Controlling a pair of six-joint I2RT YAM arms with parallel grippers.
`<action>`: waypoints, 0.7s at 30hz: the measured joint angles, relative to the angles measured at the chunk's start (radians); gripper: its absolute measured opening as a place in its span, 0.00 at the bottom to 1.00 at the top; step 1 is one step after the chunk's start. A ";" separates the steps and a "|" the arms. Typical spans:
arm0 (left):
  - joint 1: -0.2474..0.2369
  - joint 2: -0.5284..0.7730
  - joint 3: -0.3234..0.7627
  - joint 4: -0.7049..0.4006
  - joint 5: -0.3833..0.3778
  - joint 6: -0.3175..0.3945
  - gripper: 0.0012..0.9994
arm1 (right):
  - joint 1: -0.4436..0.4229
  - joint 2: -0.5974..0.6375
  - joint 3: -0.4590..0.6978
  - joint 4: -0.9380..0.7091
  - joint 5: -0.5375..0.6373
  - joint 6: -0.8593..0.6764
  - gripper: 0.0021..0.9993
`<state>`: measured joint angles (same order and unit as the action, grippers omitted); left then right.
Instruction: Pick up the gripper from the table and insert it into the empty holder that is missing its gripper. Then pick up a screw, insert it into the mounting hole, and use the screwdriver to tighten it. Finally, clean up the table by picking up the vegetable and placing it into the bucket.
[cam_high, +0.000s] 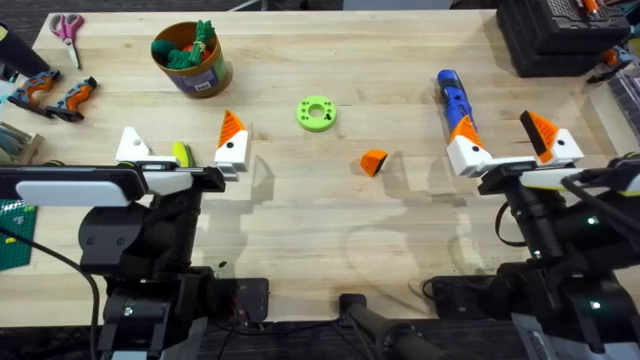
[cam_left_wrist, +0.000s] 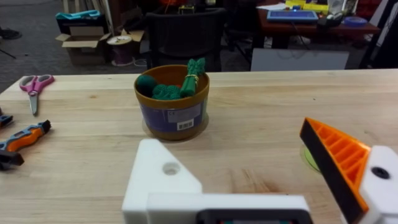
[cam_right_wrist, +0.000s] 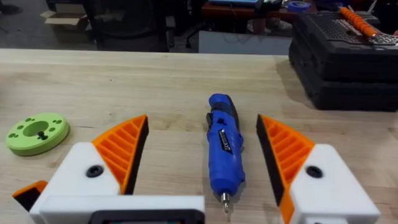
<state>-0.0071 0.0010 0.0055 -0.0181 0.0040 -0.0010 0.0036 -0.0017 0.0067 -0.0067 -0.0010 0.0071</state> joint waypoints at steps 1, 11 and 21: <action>0.000 0.000 0.000 0.000 0.000 0.000 0.95 | 0.000 0.000 0.000 0.000 0.000 0.000 0.99; 0.000 0.000 0.000 0.000 -0.001 0.000 0.95 | 0.000 0.000 0.000 -0.001 -0.002 0.000 0.99; 0.000 0.010 0.067 -0.146 -0.054 0.000 0.95 | 0.000 0.003 0.050 -0.105 -0.007 0.005 0.99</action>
<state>-0.0071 0.0105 0.0721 -0.1638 -0.0496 -0.0006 0.0036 0.0012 0.0571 -0.1117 -0.0080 0.0123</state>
